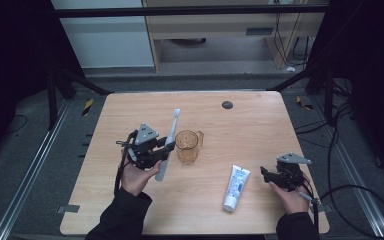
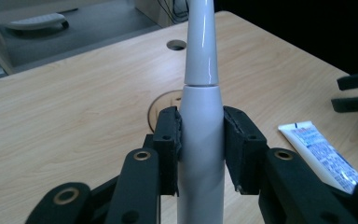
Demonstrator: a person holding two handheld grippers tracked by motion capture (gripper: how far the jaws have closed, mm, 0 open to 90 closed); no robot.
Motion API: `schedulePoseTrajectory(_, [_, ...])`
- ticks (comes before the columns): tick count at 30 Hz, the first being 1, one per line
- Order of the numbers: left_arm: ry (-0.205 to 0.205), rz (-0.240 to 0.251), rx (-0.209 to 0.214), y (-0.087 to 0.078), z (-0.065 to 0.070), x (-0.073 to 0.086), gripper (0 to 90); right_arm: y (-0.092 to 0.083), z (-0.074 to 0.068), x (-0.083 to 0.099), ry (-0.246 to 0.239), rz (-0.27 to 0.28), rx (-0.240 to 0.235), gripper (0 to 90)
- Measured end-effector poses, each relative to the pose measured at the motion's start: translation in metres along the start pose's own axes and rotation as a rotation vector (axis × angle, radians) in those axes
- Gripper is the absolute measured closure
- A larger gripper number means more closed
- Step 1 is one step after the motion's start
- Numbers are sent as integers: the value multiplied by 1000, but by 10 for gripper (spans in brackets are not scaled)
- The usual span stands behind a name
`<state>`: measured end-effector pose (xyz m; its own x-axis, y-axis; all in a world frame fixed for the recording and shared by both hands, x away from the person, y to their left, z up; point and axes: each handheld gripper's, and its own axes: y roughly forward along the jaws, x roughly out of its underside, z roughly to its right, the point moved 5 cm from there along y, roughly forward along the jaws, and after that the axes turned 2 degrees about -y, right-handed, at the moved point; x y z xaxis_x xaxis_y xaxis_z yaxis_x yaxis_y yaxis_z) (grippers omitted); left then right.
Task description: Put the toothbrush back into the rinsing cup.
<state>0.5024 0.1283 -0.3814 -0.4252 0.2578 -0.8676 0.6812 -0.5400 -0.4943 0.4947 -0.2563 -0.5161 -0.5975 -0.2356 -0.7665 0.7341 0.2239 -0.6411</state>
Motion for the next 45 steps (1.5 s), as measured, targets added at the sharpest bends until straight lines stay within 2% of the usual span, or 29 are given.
schedulePoseTrajectory(6, [-26,51,-32,-5,-9,-5,673,0,0,0,0,-3,2,315])
schedulePoseTrajectory(18, [-72,160,-80,-14,-35,-24,673,1,1,0,1,-1,9,310])
schedulePoseTrajectory(36, [-99,299,-104,0,-50,-51,673,3,1,0,-1,-4,14,309])
schedulePoseTrajectory(45, [-116,337,-103,13,-53,-55,672,5,2,1,-7,-4,13,309])
